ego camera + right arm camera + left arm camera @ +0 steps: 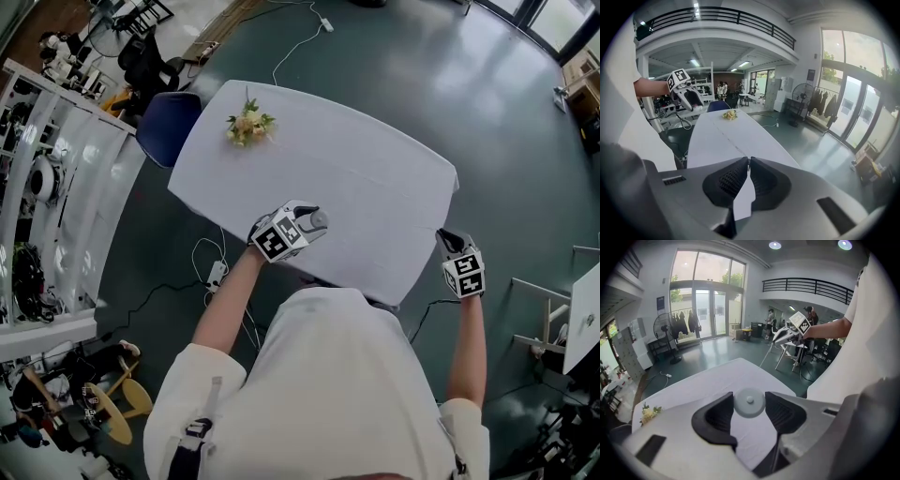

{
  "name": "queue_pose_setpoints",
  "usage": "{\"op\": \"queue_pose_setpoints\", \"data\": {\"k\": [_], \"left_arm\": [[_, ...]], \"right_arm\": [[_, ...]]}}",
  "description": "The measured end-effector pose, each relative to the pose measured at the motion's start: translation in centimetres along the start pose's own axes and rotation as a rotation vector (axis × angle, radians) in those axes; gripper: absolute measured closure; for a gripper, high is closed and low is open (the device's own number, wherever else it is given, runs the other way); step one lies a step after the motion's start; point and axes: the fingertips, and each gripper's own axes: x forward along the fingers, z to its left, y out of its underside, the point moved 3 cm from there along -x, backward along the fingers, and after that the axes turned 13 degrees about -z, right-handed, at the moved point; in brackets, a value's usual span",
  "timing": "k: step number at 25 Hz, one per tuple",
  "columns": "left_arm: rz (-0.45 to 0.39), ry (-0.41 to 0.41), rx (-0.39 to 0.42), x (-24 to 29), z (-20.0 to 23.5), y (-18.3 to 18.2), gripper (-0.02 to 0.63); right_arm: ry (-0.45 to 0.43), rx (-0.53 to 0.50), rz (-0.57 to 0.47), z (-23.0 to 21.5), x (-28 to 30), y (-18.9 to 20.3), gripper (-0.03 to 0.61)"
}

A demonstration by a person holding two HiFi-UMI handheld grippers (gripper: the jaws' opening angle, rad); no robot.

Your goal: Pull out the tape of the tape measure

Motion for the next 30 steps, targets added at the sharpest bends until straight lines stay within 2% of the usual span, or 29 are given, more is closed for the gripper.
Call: {"op": "queue_pose_setpoints", "data": {"k": [8, 14, 18, 26, 30], "left_arm": [[0.016, 0.002, -0.065, 1.5, 1.2, 2.1, 0.397], [0.020, 0.011, -0.115, 3.2, 2.3, 4.4, 0.397], [0.092, 0.036, -0.150, 4.3, 2.5, 7.4, 0.397], [0.122, 0.060, -0.201, 6.7, 4.5, 10.3, 0.397], [0.191, 0.056, -0.195, 7.9, 5.4, 13.2, 0.397]], "right_arm": [[-0.033, 0.039, 0.062, 1.9, 2.6, 1.8, 0.537], [-0.066, 0.114, 0.108, 4.0, 4.9, 3.8, 0.535], [-0.073, 0.156, 0.144, 4.9, 6.4, 5.2, 0.535], [-0.079, 0.255, 0.202, 6.3, 9.7, 8.0, 0.535], [-0.080, 0.301, 0.249, 7.4, 11.4, 10.3, 0.535]]}}
